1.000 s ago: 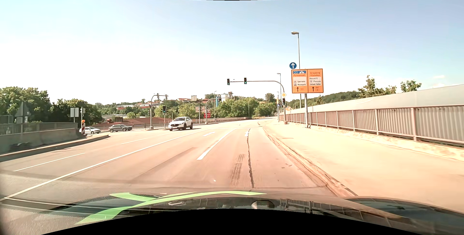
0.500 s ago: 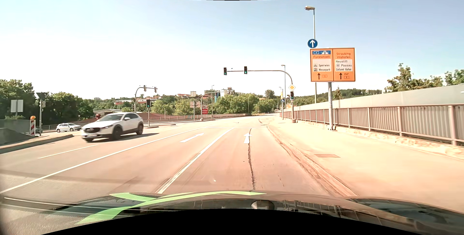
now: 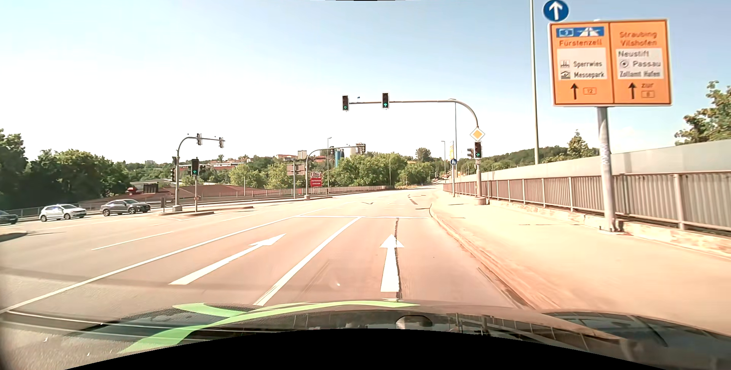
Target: Follow the waypoints while adhering to traffic rules and regulations
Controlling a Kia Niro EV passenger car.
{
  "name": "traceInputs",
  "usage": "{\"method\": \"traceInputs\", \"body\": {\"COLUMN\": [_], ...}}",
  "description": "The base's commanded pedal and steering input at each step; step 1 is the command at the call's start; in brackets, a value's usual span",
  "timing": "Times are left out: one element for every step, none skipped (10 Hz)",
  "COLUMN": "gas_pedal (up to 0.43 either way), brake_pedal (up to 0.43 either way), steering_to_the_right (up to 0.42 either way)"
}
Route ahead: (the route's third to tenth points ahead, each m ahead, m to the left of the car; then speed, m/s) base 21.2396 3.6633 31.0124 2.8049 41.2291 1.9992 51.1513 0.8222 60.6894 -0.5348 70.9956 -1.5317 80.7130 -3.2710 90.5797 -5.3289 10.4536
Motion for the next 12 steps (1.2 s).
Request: {"method": "traceInputs", "body": {"gas_pedal": [0.15, 0.15, 0.15, 0.15, 0.15, 0.15, 0.15, 0.15, 0.15, 0.15, 0.15, 0.157], "brake_pedal": [0.0, 0.0, 0.0, 0.0, 0.0, 0.0, 0.0, 0.0, 0.0, 0.0, 0.0, 0.0], "steering_to_the_right": [0.005, 0.009, 0.012, 0.014, 0.014, 0.017, 0.023, 0.029, 0.03, 0.026, 0.023, 0.023]}}
